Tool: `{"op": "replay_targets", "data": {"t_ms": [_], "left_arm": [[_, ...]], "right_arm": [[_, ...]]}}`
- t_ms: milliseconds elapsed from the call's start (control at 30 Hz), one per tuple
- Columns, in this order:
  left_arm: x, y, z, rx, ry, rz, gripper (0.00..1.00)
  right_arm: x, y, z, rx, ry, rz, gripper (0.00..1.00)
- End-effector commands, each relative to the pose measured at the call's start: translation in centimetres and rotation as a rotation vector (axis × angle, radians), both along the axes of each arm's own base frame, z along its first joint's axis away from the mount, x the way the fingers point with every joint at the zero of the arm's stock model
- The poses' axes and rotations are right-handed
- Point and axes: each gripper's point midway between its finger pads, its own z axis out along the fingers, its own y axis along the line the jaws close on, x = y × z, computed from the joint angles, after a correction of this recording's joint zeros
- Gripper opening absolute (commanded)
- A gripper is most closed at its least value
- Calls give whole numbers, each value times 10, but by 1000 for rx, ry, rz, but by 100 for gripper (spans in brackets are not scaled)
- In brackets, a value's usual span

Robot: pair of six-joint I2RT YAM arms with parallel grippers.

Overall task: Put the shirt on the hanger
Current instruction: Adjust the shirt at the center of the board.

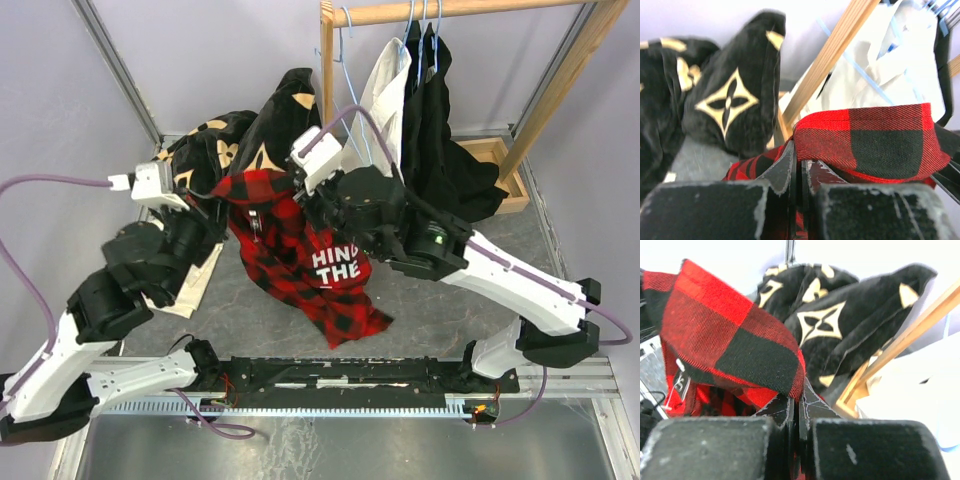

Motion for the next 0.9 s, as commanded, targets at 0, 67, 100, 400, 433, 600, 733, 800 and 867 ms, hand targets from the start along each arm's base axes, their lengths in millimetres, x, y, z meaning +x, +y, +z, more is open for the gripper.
{"op": "replay_targets", "data": {"t_ms": [0, 67, 100, 400, 433, 600, 733, 800, 867], "left_arm": [[2, 14, 76, 132, -177, 6, 3], [1, 16, 107, 134, -234, 4, 3], [1, 16, 119, 141, -255, 5, 3], [-3, 17, 199, 145, -396, -12, 3], [-4, 16, 204, 143, -405, -16, 3], [-4, 10, 218, 139, -432, -38, 3], [-3, 4, 206, 141, -405, -63, 3], [-1, -2, 187, 153, -372, -78, 3], [0, -4, 167, 158, -339, -85, 3]], "right_arm": [[-9, -29, 96, 138, -173, -13, 0], [-13, -36, 126, 182, -227, -1, 0], [-15, -39, 139, 202, -252, 4, 0], [-29, -67, 223, 320, -431, 24, 0], [-30, -71, 230, 328, -450, 21, 0], [-35, -86, 253, 359, -511, 17, 0], [-39, -88, 239, 317, -497, 44, 0], [-39, -84, 221, 278, -473, 64, 0], [-39, -80, 201, 233, -441, 80, 0]]}}
